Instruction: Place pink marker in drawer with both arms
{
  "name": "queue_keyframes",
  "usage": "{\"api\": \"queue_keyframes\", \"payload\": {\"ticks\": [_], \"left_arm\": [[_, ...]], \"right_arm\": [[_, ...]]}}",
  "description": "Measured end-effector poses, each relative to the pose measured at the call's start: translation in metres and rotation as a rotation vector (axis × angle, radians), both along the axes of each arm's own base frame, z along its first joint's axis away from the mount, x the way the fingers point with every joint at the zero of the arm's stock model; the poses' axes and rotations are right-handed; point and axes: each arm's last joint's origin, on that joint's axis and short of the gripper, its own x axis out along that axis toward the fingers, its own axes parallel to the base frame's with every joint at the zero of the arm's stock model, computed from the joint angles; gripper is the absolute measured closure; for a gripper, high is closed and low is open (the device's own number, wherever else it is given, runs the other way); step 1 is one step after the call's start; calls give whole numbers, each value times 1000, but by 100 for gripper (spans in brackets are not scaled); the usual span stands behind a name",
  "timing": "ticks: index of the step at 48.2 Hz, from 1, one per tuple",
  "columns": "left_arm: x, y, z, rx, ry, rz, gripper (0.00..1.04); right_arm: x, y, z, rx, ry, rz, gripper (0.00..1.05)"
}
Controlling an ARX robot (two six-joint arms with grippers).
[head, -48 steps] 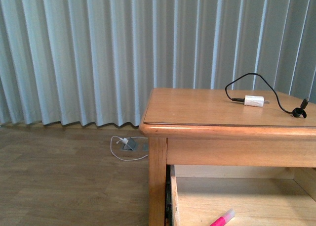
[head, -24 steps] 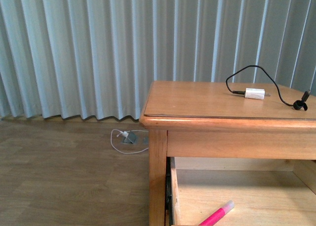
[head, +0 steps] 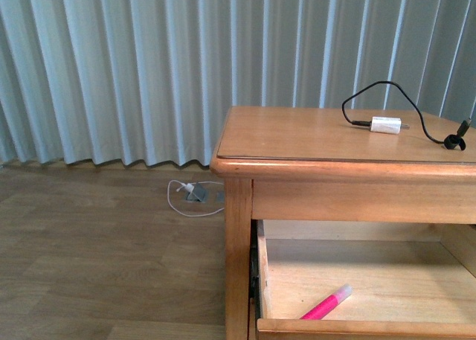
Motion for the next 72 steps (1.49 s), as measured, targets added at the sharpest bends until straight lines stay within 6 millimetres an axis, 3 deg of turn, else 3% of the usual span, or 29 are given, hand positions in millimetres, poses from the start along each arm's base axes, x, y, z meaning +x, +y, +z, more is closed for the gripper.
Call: {"api": "queue_keyframes", "payload": {"ticks": [13, 32, 52, 72], "left_arm": [[0, 0, 0, 0, 0, 0, 6], [0, 0, 0, 0, 0, 0, 6], [0, 0, 0, 0, 0, 0, 6], [0, 0, 0, 0, 0, 0, 6]], "right_arm": [[31, 3, -32, 3, -46, -50, 8], [68, 12, -64, 57, -201, -116, 8], [156, 39, -79, 110, -364, -185, 8], [189, 39, -78, 134, -410, -237, 8]]}}
